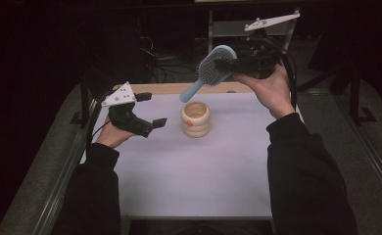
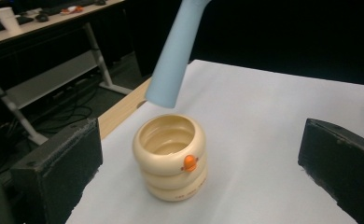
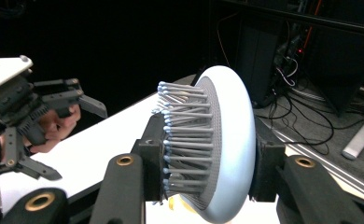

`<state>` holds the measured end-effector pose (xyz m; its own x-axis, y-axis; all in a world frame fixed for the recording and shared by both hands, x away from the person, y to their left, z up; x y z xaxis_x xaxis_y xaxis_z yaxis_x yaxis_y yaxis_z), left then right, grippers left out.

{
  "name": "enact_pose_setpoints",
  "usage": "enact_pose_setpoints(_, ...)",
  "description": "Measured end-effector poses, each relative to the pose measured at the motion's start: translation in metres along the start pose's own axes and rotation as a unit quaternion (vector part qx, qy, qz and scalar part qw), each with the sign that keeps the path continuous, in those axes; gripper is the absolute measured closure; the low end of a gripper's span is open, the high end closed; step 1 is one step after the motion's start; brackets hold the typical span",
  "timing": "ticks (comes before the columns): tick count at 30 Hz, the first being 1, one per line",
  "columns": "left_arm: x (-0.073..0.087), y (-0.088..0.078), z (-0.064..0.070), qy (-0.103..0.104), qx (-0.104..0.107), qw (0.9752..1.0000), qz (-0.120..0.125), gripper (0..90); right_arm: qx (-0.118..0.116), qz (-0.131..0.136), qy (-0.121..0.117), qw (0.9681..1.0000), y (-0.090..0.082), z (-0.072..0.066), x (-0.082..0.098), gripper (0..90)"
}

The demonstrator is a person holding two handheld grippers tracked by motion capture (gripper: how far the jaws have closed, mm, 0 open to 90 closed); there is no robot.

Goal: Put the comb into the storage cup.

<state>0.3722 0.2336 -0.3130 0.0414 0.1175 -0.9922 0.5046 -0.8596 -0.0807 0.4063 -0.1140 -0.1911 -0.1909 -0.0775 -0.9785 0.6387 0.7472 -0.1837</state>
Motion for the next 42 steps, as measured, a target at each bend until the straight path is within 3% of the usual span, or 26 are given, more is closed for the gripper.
enact_pose_setpoints(23, 0.028, -0.047, -0.017, -0.023, -0.036, 0.999, 0.01, 0.0, 0.016, -0.018, -0.004, 0.9997, 0.01, 0.014, 0.009, 56.5)
enact_pose_setpoints(42, 0.053, -0.072, -0.017, -0.03, -0.053, 0.9979, 0.022, 0.0, 0.027, -0.045, 0.003, 0.9986, 0.03, 0.026, 0.027, 56.4)
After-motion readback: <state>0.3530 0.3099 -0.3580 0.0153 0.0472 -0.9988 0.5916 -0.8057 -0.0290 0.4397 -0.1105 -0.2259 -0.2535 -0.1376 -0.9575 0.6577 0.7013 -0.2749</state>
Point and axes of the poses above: each handheld gripper's, and its own axes: y roughly forward along the jaws, x roughly out of its underside, z roughly to its right, the point moved 1 cm from there along y, roughly forward along the jaws, and after that the axes turned 15 degrees about z, right-handed, at the moved point
